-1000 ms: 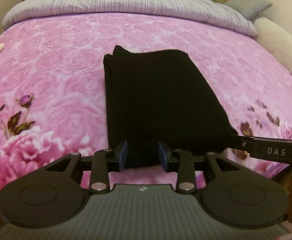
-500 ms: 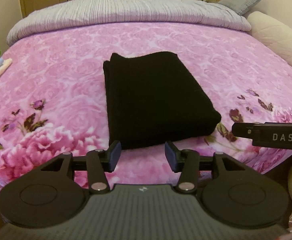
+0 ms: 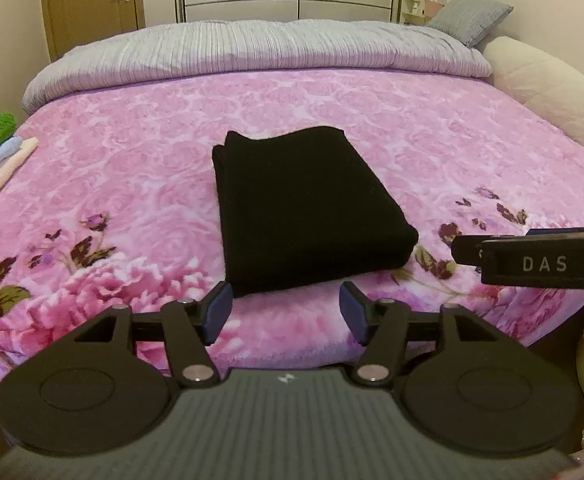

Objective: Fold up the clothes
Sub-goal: 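Open both tools and withdraw from the folded black bundle, then grasp the folded black bundle with both tools and lift it, then carry the black bundle with both tools onto the green towel stack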

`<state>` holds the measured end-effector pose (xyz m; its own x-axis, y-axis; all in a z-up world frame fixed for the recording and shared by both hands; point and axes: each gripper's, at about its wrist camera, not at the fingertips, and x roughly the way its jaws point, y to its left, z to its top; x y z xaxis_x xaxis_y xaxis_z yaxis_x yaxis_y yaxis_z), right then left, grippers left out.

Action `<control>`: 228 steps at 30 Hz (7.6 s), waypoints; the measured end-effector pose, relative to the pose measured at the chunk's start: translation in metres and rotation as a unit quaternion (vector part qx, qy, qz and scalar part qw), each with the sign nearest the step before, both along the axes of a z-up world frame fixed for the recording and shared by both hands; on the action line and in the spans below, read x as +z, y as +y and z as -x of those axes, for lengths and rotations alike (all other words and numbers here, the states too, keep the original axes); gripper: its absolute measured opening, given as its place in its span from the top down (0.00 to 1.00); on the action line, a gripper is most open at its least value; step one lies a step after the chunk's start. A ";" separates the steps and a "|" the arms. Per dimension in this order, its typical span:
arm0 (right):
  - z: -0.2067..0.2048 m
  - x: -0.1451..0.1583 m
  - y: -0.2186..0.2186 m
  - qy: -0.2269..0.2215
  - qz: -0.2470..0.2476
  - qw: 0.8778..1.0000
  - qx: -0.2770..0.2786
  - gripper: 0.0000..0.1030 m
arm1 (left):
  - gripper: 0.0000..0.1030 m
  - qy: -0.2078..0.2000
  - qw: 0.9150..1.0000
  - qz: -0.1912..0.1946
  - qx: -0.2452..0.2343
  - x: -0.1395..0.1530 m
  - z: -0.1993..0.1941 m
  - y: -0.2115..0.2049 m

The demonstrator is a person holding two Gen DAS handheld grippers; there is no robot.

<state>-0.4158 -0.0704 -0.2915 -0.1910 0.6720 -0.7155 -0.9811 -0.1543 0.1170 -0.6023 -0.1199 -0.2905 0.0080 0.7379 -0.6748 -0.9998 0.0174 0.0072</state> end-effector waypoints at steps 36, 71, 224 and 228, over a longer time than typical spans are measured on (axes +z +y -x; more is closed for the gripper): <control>0.018 -0.020 -0.003 -0.006 0.044 0.998 0.043 0.14 | 0.41 0.000 0.999 0.032 0.044 -0.008 0.016 -0.010; -0.068 -0.118 0.156 0.369 0.187 0.911 -0.007 0.16 | 0.39 -0.439 0.887 0.117 0.079 -0.128 0.162 0.163; 0.752 0.096 0.185 -0.025 0.154 0.942 0.296 0.74 | 0.90 -0.088 0.981 0.123 0.121 0.086 0.759 0.162; 0.733 0.122 0.178 0.007 0.138 0.950 0.282 0.60 | 0.81 -0.083 0.980 0.114 0.142 0.118 0.743 0.145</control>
